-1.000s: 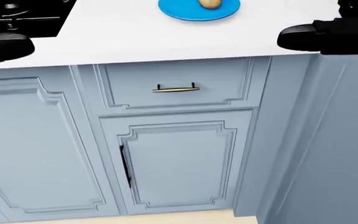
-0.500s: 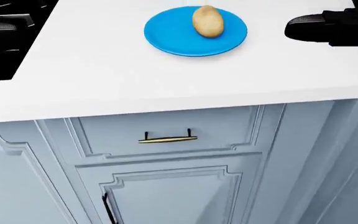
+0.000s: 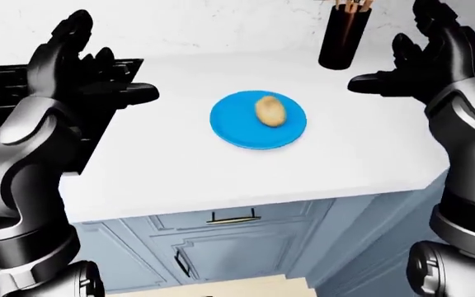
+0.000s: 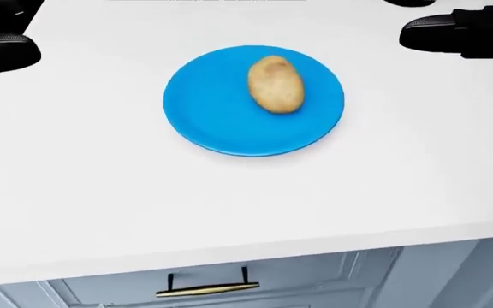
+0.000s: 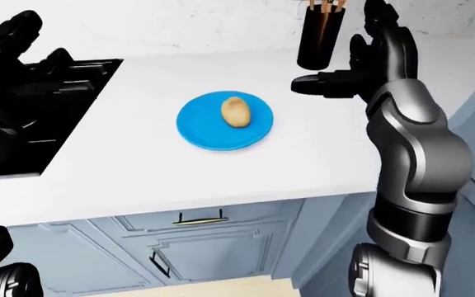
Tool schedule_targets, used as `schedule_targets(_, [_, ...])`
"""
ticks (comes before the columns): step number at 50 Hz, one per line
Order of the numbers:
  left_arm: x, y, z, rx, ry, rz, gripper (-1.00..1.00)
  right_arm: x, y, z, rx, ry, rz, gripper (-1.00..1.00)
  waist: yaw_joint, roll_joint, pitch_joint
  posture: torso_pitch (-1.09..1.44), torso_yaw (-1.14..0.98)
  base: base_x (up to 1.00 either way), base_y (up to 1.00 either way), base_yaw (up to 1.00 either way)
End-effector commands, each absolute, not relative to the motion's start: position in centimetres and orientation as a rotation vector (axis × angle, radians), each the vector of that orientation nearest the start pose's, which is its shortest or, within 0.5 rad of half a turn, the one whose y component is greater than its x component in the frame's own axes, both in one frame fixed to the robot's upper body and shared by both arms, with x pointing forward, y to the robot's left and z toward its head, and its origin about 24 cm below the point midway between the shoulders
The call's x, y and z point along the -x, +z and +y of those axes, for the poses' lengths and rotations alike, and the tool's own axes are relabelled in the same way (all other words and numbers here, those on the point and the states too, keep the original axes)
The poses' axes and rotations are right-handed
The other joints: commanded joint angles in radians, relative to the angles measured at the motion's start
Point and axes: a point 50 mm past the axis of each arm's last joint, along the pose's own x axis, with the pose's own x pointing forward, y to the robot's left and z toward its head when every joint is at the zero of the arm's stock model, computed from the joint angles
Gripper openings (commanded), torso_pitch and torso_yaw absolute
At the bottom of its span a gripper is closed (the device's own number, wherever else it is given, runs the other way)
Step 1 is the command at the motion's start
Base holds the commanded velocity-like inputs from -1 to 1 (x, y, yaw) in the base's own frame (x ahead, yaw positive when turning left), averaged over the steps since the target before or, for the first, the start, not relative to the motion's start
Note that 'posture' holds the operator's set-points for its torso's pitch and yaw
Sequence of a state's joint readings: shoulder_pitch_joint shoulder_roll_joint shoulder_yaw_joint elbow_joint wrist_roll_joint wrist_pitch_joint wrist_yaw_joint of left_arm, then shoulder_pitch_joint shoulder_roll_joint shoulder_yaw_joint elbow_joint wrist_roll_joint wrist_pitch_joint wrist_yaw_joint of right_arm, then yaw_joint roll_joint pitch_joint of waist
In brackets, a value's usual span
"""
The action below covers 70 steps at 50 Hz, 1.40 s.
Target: Place the potato on the top rack of the oven.
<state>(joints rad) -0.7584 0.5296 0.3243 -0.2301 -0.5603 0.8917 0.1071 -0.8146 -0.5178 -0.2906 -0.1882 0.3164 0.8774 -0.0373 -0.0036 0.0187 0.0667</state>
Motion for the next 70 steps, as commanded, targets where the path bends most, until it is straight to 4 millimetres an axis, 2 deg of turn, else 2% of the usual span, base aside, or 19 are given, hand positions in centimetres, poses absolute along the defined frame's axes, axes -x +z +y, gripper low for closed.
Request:
schedule_targets(1, [-30.4, 29.5, 23.2, 0.061, 0.033, -0.264, 1.00, -31.3, 30.1, -23.1, 0.084, -0.115, -0.280, 1.00, 0.010, 0.028, -0.049, 0.00, 0.00, -0.48, 0.01, 0.00])
schedule_targets(2, [-30.5, 29.4, 23.4, 0.061, 0.033, -0.265, 1.00, -31.4, 30.0, -23.1, 0.083, -0.115, -0.281, 1.00, 0.012, 0.059, -0.082, 0.00, 0.00, -0.46, 0.00, 0.00])
schedule_targets(3, [-30.5, 29.4, 23.4, 0.062, 0.034, -0.265, 1.00, -31.4, 30.1, -23.1, 0.084, -0.117, -0.282, 1.00, 0.016, 0.033, -0.032, 0.00, 0.00, 0.00, 0.00, 0.00])
schedule_targets(4, [-30.5, 29.4, 23.4, 0.061, 0.034, -0.264, 1.00, -31.4, 30.1, -23.2, 0.083, -0.117, -0.283, 1.00, 0.024, 0.031, -0.011, 0.00, 0.00, 0.00, 0.00, 0.00])
schedule_targets(6, [-30.4, 29.5, 23.3, 0.060, 0.033, -0.265, 1.00, -31.3, 30.1, -23.1, 0.084, -0.113, -0.285, 1.00, 0.022, 0.012, -0.028, 0.00, 0.00, 0.00, 0.00, 0.00])
schedule_targets(9, [-30.5, 29.5, 23.5, 0.061, 0.035, -0.266, 1.00, -31.3, 30.1, -23.1, 0.089, -0.116, -0.285, 1.00, 0.019, -0.011, -0.012, 0.00, 0.00, 0.00, 0.00, 0.00])
schedule_targets(12, [-30.5, 29.3, 23.3, 0.058, 0.033, -0.264, 1.00, -31.3, 30.2, -23.3, 0.089, -0.124, -0.289, 1.00, 0.030, -0.066, -0.021, 0.00, 0.00, 0.00, 0.00, 0.00])
schedule_targets(13, [-30.5, 29.4, 23.3, 0.058, 0.033, -0.265, 1.00, -31.3, 30.1, -23.2, 0.090, -0.112, -0.287, 1.00, 0.026, -0.034, -0.019, 0.00, 0.00, 0.00, 0.00, 0.00])
schedule_targets(18, [-30.7, 29.1, 23.2, 0.057, 0.030, -0.260, 1.00, -31.3, 30.0, -23.1, 0.101, -0.109, -0.291, 1.00, 0.012, -0.020, -0.046, 0.00, 0.00, 0.00, 0.00, 0.00])
schedule_targets(36, [-30.6, 29.1, 23.2, 0.057, 0.031, -0.256, 1.00, -31.3, 29.7, -22.8, 0.104, -0.092, -0.290, 1.00, 0.004, -0.020, -0.046, 0.00, 0.00, 0.00, 0.00, 0.00])
schedule_targets(37, [-30.7, 29.0, 23.2, 0.058, 0.031, -0.256, 1.00, -31.3, 29.7, -22.8, 0.109, -0.093, -0.290, 1.00, 0.007, -0.017, -0.062, 0.00, 0.00, 0.00, -0.31, 0.00])
schedule_targets(40, [-30.7, 28.9, 23.3, 0.059, 0.031, -0.256, 1.00, -31.4, 29.5, -22.8, 0.112, -0.093, -0.290, 1.00, 0.001, 0.045, -0.047, 0.00, 0.00, 0.00, -0.27, 0.00])
schedule_targets(42, [-30.8, 28.9, 23.2, 0.058, 0.034, -0.260, 1.00, -31.4, 29.4, -22.8, 0.110, -0.095, -0.289, 1.00, 0.004, 0.013, -0.040, 0.00, 0.00, 0.00, -0.02, 0.00])
schedule_targets(45, [-30.8, 28.9, 23.3, 0.061, 0.035, -0.256, 1.00, -31.5, 29.3, -22.8, 0.116, -0.096, -0.287, 1.00, 0.013, -0.067, -0.029, 0.00, 0.00, 0.00, 0.00, 0.00])
schedule_targets(46, [-30.8, 28.9, 23.3, 0.062, 0.035, -0.256, 1.00, -31.5, 29.3, -22.8, 0.116, -0.095, -0.288, 1.00, 0.015, -0.027, -0.021, 0.00, 0.00, 0.00, 0.00, 0.00])
schedule_targets(52, [-30.7, 28.9, 23.3, 0.065, 0.033, -0.257, 1.00, -31.4, 29.4, -22.8, 0.116, -0.096, -0.290, 1.00, 0.001, -0.006, -0.034, 0.00, 0.00, 0.00, 0.00, 0.00])
schedule_targets(64, [-30.8, 28.7, 23.4, 0.071, 0.032, -0.249, 1.00, -31.3, 29.4, -22.7, 0.116, -0.093, -0.288, 1.00, 0.005, -0.011, -0.046, 0.00, 0.00, 0.00, 0.00, 0.00])
schedule_targets(66, [-30.9, 28.6, 23.5, 0.072, 0.033, -0.248, 1.00, -31.4, 29.3, -22.7, 0.114, -0.091, -0.286, 1.00, 0.004, -0.003, -0.064, 0.00, 0.00, 0.00, -0.08, 0.00])
schedule_targets(70, [-30.7, 28.7, 23.7, 0.070, 0.038, -0.251, 1.00, -31.4, 29.2, -22.6, 0.111, -0.093, -0.282, 1.00, 0.003, -0.025, -0.071, 0.00, 0.00, 0.00, -0.08, 0.00])
